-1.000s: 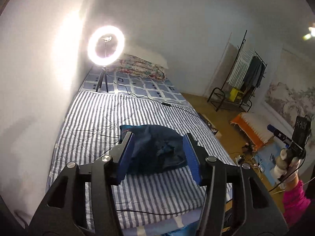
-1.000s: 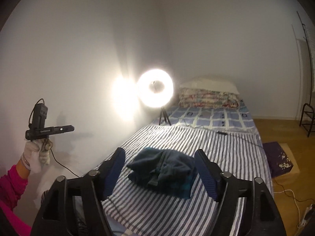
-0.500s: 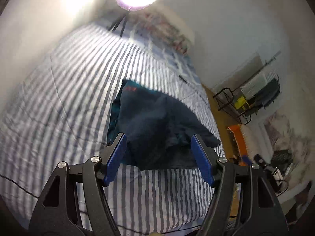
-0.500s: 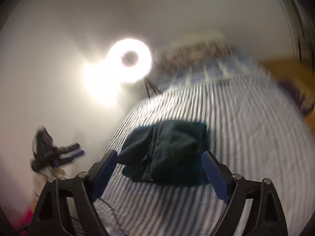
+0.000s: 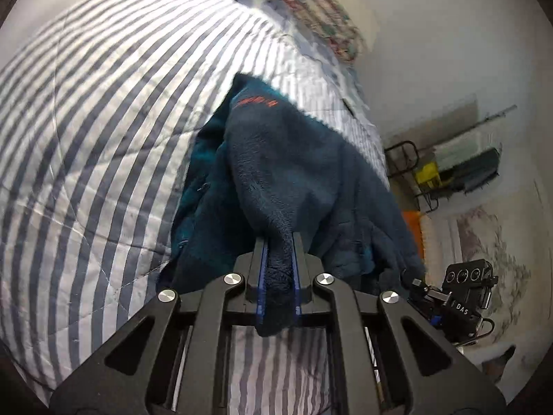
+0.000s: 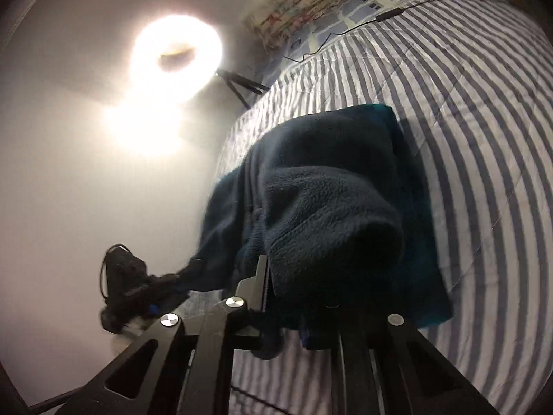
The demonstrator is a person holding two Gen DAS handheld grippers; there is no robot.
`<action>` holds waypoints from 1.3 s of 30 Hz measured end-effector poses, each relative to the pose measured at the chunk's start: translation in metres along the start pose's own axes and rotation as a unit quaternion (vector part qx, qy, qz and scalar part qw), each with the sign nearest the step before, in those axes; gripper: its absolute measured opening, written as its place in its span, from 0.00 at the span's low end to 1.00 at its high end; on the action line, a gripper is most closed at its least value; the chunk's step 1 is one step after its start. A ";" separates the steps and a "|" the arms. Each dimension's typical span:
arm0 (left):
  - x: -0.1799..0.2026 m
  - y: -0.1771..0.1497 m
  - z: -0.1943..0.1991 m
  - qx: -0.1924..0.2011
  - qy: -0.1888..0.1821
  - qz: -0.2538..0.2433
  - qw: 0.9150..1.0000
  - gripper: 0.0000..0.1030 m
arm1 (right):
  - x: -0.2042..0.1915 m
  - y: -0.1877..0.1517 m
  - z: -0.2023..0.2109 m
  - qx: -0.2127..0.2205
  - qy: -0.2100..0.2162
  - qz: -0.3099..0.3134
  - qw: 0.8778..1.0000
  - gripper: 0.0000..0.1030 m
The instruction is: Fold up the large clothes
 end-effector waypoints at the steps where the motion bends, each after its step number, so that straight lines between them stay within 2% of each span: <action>1: 0.006 -0.001 0.013 0.006 -0.003 -0.011 1.000 0.08 | -0.009 -0.004 0.011 0.005 0.016 0.013 1.000 0.09; 4: 0.004 -0.004 0.030 0.016 0.017 -0.040 0.999 0.08 | -0.016 -0.016 0.026 0.013 0.001 0.058 0.998 0.08; 6: -0.015 -0.009 0.024 0.005 0.049 -0.038 0.998 0.08 | 0.005 -0.028 0.013 -0.016 -0.033 0.054 0.998 0.07; 9: -0.051 -0.025 -0.007 -0.038 0.098 -0.023 0.994 0.08 | 0.041 -0.042 -0.018 -0.063 -0.106 0.050 0.991 0.07; 11: -0.053 -0.031 -0.018 -0.041 0.123 -0.044 0.991 0.08 | 0.048 -0.049 -0.029 -0.078 -0.123 0.060 0.987 0.07; 13: -0.042 -0.030 -0.012 -0.034 0.129 -0.064 0.989 0.10 | 0.041 -0.052 -0.028 -0.082 -0.120 0.073 0.987 0.10; 14: -0.037 -0.029 -0.009 -0.033 0.131 -0.070 0.988 0.13 | 0.032 -0.053 -0.019 -0.080 -0.112 0.082 0.987 0.16; 15: -0.031 -0.028 -0.004 -0.033 0.136 -0.078 0.987 0.21 | 0.025 -0.053 -0.013 -0.079 -0.112 0.091 0.986 0.21; 16: -0.024 -0.028 0.005 -0.029 0.141 -0.090 0.986 0.28 | 0.019 -0.053 -0.002 -0.075 -0.116 0.100 0.985 0.34; 17: -0.017 -0.028 0.012 -0.023 0.141 -0.102 0.984 0.30 | 0.013 -0.056 0.009 -0.072 -0.117 0.106 0.985 0.41; 20: 0.012 -0.021 0.035 0.010 0.157 -0.152 0.976 0.31 | -0.005 -0.062 0.047 -0.056 -0.095 0.118 0.987 0.41; 23: 0.037 -0.004 0.056 0.066 0.154 -0.166 0.972 0.31 | -0.023 -0.056 0.078 -0.011 -0.060 0.117 0.991 0.38; 25: 0.050 0.010 0.053 0.087 0.147 -0.170 0.971 0.31 | -0.034 -0.036 0.081 0.036 -0.075 0.135 0.987 0.37; 29: 0.063 0.035 0.025 0.102 0.125 -0.158 0.974 0.31 | -0.049 0.004 0.055 0.089 -0.107 0.167 0.976 0.31; 32: 0.066 0.043 -0.003 0.096 0.102 -0.149 0.979 0.31 | -0.054 0.034 0.017 0.097 -0.127 0.193 0.968 0.29; 35: 0.073 0.047 -0.040 0.081 0.093 -0.156 0.980 0.31 | -0.060 0.051 -0.017 0.079 -0.117 0.188 0.972 0.29; 38: 0.070 0.054 -0.073 0.061 0.117 -0.175 0.976 0.31 | -0.049 0.061 -0.053 0.053 -0.129 0.184 0.973 0.29; 39: 0.060 0.057 -0.086 0.048 0.130 -0.174 0.975 0.31 | -0.043 0.062 -0.065 0.040 -0.145 0.189 0.970 0.29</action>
Point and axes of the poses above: each gripper's, at about its wrist camera, not at the fingertips, and z roughly against the way its jaws point, x to its right, y to its top, the point moved 6 cm from there along -z, roughly the way its jaws point, and after that the axes turned 5 degrees about -y, right-handed, at the moved point
